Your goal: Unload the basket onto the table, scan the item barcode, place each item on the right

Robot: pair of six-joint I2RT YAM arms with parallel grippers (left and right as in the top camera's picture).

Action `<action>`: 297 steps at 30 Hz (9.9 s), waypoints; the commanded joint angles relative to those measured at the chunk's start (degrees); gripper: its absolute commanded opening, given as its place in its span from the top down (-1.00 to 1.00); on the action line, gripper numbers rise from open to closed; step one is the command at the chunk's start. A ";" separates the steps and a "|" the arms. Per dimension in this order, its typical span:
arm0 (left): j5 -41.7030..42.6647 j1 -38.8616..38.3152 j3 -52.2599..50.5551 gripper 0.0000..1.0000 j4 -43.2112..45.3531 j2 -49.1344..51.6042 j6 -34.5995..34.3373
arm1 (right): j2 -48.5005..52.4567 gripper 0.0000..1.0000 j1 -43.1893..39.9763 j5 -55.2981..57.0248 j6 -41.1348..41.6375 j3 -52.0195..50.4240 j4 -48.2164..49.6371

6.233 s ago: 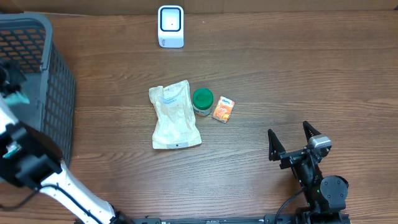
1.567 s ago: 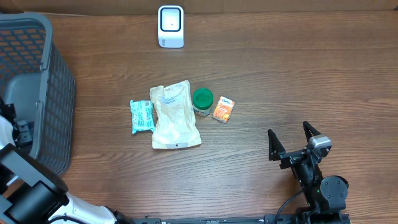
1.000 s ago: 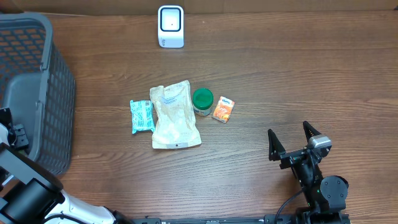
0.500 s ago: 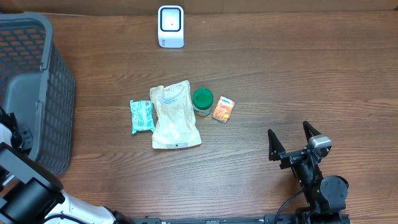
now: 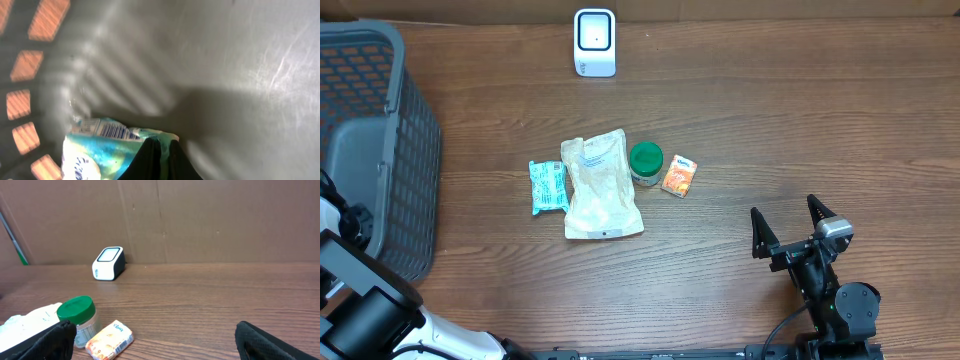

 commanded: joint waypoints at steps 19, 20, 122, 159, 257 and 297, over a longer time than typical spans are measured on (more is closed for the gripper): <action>6.58 -14.62 36.79 0.92 -19.32 -4.11 -8.61 | -0.55 -1.00 0.00 0.52 -0.04 -0.61 0.22; 6.58 -16.13 38.32 0.92 -19.58 -5.20 -8.61 | -0.55 -1.00 0.00 0.52 -0.04 -0.61 0.22; 24.83 -32.79 46.07 -0.99 -34.23 -11.34 -11.98 | -0.57 -1.00 0.00 1.55 0.17 -0.59 1.11; 26.49 -37.53 46.03 -0.99 -34.36 -11.23 -7.54 | 74.34 -1.00 -0.07 -10.01 1.36 66.47 -49.35; 26.47 -37.53 46.03 -0.99 -34.36 -11.23 -7.56 | 99.14 0.16 4.55 -6.25 22.97 62.45 -26.88; 26.47 -37.53 46.03 -0.99 -34.36 -11.23 -7.56 | 108.80 0.19 -8.70 -20.55 5.70 63.54 -23.34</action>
